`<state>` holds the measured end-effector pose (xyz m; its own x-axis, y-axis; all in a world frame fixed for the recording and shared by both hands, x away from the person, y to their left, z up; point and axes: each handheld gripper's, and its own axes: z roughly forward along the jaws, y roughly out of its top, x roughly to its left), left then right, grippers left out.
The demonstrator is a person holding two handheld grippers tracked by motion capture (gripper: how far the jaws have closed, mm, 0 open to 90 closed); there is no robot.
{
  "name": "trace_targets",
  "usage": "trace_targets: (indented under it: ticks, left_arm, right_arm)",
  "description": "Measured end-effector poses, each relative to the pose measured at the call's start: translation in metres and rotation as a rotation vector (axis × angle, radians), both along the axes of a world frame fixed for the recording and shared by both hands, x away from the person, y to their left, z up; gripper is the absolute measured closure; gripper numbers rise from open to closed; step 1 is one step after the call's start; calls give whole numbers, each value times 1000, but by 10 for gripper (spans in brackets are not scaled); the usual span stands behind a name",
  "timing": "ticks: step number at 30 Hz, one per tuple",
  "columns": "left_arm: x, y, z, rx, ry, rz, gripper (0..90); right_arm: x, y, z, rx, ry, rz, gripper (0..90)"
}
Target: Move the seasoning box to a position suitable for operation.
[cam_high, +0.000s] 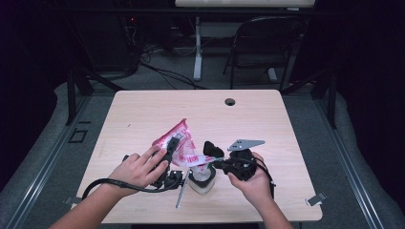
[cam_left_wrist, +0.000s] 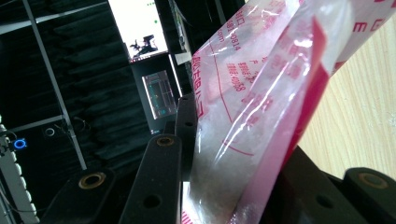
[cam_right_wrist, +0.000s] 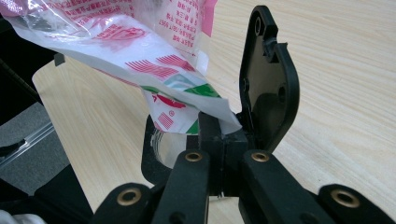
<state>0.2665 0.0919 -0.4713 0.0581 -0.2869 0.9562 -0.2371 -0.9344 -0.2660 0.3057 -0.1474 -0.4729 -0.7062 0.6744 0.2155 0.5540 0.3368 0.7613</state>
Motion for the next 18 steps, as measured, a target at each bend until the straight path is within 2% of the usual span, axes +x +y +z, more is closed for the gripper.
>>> trace_targets:
  ticks: [11, 14, 18]
  left_arm:
    - [-1, 0, 0, 1, 7, -1, 760]
    - [-1, 0, -1, 2, -7, -8, 760]
    - [-1, 0, 0, 1, 3, -5, 760]
  right_arm:
    - [0, 1, -1, 1, 1, -5, 900]
    - [0, 1, -1, -6, 2, -2, 900]
    - [0, 1, -1, -5, 3, -7, 900]
